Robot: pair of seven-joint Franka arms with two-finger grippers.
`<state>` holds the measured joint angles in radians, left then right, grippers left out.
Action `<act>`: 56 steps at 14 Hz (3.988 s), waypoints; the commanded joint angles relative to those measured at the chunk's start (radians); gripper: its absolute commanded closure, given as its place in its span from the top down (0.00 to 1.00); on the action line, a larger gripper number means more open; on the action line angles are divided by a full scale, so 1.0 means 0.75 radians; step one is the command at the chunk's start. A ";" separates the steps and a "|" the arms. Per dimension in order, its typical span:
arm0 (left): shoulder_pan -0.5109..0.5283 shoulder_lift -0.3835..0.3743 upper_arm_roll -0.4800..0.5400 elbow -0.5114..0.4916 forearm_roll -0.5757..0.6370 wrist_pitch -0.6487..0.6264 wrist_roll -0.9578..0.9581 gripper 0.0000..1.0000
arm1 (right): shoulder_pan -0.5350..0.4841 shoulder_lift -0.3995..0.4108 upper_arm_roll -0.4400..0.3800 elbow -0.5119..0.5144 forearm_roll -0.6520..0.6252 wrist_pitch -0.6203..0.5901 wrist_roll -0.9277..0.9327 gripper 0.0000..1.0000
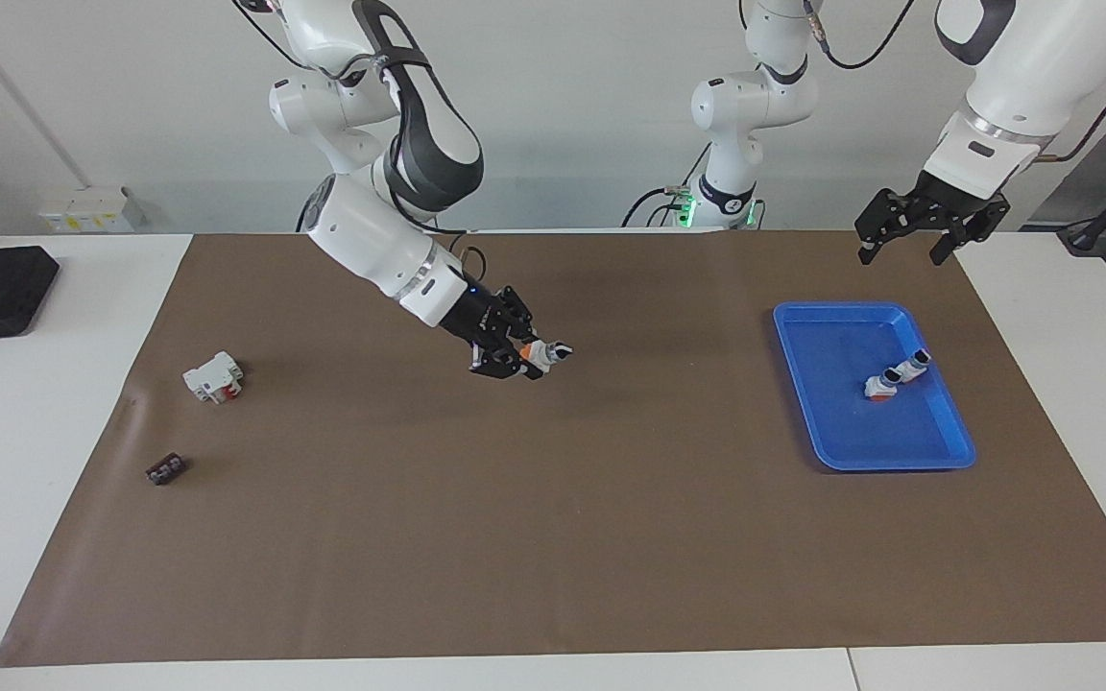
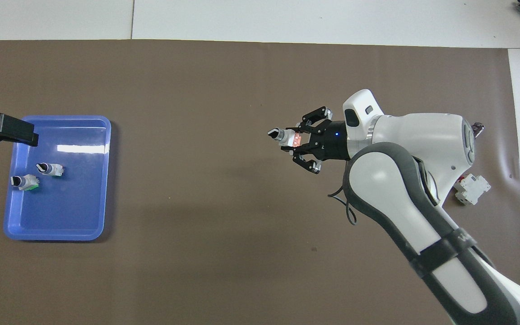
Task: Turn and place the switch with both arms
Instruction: 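Lift the switch with the right gripper while the left gripper reaches toward it, then bring the left gripper onto the switch held by the right gripper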
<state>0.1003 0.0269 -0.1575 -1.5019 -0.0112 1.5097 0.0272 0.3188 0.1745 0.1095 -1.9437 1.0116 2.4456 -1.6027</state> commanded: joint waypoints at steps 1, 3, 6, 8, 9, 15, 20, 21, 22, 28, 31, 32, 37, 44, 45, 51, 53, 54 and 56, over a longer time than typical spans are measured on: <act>-0.009 -0.048 -0.005 -0.055 0.017 -0.021 0.019 1.00 | 0.108 0.039 0.003 0.031 0.133 0.175 -0.017 0.00; -0.005 -0.073 -0.005 -0.110 -0.003 0.010 0.009 1.00 | 0.158 0.041 0.003 0.049 0.191 0.237 -0.011 0.00; -0.009 -0.089 -0.005 -0.161 -0.156 0.105 -0.101 1.00 | 0.201 0.043 0.005 0.053 0.189 0.310 -0.005 0.00; -0.031 -0.103 -0.007 -0.206 -0.267 0.191 -0.299 1.00 | 0.229 0.043 0.005 0.055 0.191 0.318 0.024 0.00; -0.082 -0.101 -0.007 -0.206 -0.275 0.218 -0.379 1.00 | 0.258 0.043 0.005 0.061 0.197 0.325 0.042 0.00; -0.211 -0.026 -0.005 -0.174 -0.437 0.386 -1.039 0.99 | 0.356 0.064 0.005 0.088 0.181 0.478 0.118 0.00; -0.328 0.081 -0.005 -0.117 -0.421 0.427 -1.494 0.90 | 0.364 0.066 0.005 0.088 0.179 0.486 0.118 0.00; -0.340 0.091 -0.005 -0.114 -0.419 0.431 -1.557 0.87 | 0.364 0.066 0.005 0.088 0.179 0.500 0.118 0.00; -0.358 0.103 -0.005 -0.116 -0.417 0.455 -1.621 0.81 | 0.379 0.066 0.005 0.088 0.177 0.511 0.118 0.00; -0.414 0.120 -0.005 -0.129 -0.415 0.552 -1.834 0.58 | 0.393 0.076 0.005 0.088 0.177 0.546 0.120 0.00; -0.414 0.118 -0.005 -0.149 -0.411 0.548 -1.834 0.45 | 0.393 0.076 0.005 0.088 0.177 0.548 0.120 0.00; -0.422 0.118 -0.005 -0.153 -0.411 0.542 -1.836 0.44 | 0.393 0.076 0.005 0.088 0.177 0.548 0.120 0.00; -0.432 0.113 -0.005 -0.188 -0.411 0.570 -1.898 0.40 | 0.393 0.076 0.005 0.088 0.177 0.550 0.122 0.00; -0.432 0.091 -0.003 -0.245 -0.411 0.570 -1.908 0.34 | 0.393 0.076 0.005 0.088 0.177 0.550 0.122 0.00; -0.432 0.089 -0.003 -0.247 -0.411 0.570 -1.908 0.34 | 0.393 0.076 0.005 0.088 0.177 0.552 0.122 0.00; -0.430 0.089 -0.001 -0.219 -0.408 0.432 -1.908 0.36 | 0.395 0.078 0.005 0.090 0.177 0.576 0.122 0.00; -0.426 0.093 -0.001 -0.186 -0.411 0.382 -1.920 0.38 | 0.401 0.078 0.005 0.090 0.177 0.576 0.122 0.00; -0.424 0.099 -0.001 -0.178 -0.411 0.376 -1.942 0.38 | 0.403 0.078 0.005 0.090 0.177 0.578 0.120 0.00; -0.422 0.103 -0.001 -0.164 -0.415 0.378 -1.995 0.38 | 0.403 0.078 0.005 0.090 0.177 0.580 0.122 0.00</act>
<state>-0.2055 0.1116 -0.1694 -1.6398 -0.3245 1.8255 -1.4199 0.6149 0.2267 0.1102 -1.8880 1.1328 2.8494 -1.5213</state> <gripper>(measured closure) 0.617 0.590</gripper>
